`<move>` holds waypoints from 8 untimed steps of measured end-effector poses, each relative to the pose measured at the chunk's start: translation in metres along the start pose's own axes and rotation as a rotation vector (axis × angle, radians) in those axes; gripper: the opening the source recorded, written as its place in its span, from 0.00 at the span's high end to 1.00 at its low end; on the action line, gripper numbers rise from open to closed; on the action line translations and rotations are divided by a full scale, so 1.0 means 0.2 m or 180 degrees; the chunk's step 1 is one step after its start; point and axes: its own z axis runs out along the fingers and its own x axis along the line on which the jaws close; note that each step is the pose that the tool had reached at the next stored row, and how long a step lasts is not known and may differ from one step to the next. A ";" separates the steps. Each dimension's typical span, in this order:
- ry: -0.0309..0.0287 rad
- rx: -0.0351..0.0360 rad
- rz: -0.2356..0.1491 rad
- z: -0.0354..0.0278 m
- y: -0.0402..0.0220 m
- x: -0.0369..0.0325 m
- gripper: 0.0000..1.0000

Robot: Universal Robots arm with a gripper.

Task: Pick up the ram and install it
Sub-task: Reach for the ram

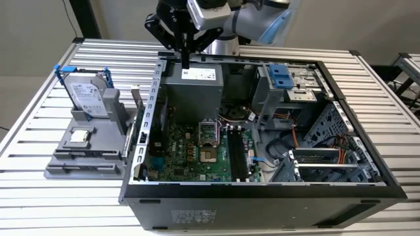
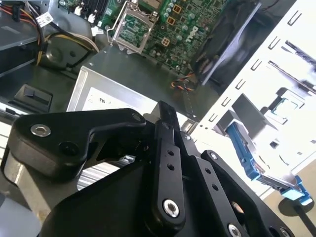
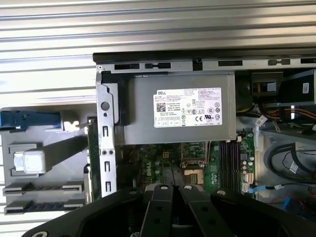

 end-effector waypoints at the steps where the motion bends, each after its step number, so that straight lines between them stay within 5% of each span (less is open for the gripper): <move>1: 0.0000 0.0000 0.0000 0.000 -0.001 0.009 1.00; 8: 0.0000 0.0000 -0.0001 -0.002 -0.006 0.087 1.00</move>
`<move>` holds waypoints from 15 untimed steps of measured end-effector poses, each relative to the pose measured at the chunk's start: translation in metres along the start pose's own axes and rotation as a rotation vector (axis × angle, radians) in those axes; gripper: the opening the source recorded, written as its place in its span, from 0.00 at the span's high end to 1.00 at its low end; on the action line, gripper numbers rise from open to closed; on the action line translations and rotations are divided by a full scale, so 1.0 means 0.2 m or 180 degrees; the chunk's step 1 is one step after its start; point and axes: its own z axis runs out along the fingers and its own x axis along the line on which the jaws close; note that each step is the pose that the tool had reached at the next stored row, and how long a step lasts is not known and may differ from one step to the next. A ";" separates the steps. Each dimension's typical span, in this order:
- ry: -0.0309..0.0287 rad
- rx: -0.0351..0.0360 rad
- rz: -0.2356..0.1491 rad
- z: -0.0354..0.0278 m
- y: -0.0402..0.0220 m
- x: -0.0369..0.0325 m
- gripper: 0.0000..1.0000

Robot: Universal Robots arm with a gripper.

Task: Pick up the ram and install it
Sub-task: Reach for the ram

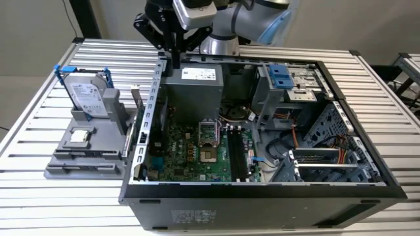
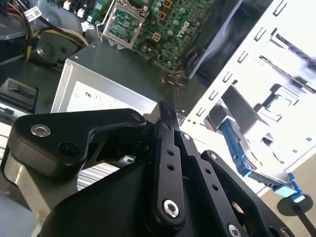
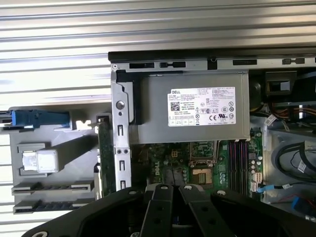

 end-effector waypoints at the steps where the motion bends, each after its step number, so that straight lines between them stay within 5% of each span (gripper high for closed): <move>1: 0.0000 0.0000 0.0000 0.000 -0.001 0.012 1.00; 15: 0.0000 0.0000 -0.0002 -0.004 -0.012 0.171 1.00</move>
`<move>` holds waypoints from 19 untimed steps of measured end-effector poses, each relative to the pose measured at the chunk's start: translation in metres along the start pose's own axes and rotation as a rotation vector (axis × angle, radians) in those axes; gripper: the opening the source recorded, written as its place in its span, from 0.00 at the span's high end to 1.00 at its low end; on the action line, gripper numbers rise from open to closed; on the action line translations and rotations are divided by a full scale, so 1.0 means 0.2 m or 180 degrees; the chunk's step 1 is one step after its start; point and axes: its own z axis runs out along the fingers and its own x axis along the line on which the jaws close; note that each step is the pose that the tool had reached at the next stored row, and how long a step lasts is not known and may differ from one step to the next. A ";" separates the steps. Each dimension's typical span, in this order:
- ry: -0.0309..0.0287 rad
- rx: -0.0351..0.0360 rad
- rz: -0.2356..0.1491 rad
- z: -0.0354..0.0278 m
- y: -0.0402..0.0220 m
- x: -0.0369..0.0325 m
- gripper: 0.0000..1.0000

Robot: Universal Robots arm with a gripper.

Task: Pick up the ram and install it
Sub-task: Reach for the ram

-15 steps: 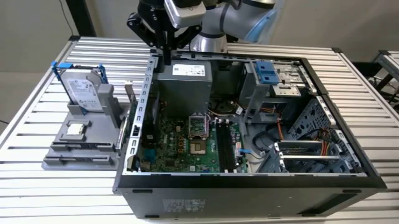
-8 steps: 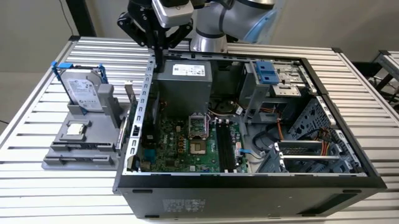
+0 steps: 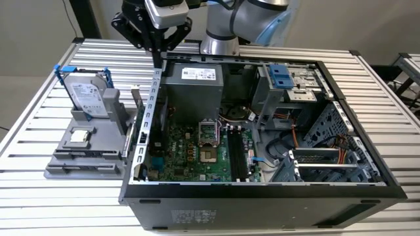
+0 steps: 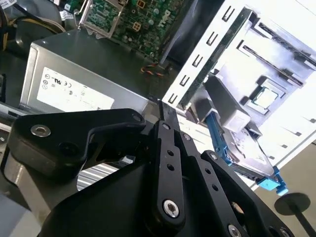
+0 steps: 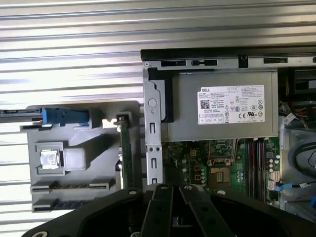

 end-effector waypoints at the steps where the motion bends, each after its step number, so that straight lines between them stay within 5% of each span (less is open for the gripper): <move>1: 0.0000 0.0000 0.0000 0.000 -0.001 0.014 1.00; 19: 0.0001 -0.0001 -0.0026 -0.005 -0.016 0.235 1.00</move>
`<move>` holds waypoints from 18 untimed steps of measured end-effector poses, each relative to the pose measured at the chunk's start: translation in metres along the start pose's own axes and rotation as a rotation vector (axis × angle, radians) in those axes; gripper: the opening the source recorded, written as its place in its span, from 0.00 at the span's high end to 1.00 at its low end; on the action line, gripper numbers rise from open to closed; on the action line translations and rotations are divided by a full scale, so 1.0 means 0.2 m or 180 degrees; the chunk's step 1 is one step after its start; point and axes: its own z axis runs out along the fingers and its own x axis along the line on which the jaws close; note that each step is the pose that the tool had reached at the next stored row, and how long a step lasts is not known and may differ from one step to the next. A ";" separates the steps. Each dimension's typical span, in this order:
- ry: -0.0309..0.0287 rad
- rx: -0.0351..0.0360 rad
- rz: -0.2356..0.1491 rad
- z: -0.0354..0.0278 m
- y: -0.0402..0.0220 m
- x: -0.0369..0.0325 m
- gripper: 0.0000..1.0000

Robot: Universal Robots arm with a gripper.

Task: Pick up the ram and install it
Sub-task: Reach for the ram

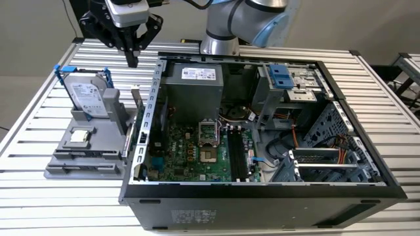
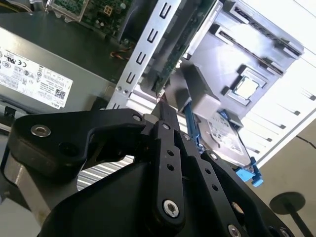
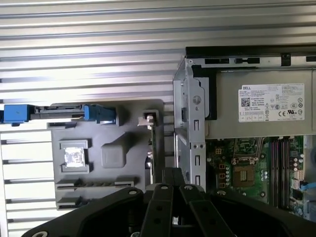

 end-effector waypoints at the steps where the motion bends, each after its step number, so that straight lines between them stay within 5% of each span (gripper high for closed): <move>1: 0.0000 0.0000 -0.0005 0.000 -0.001 0.012 1.00; 18: 0.0005 -0.0002 -0.0105 -0.005 -0.013 0.212 1.00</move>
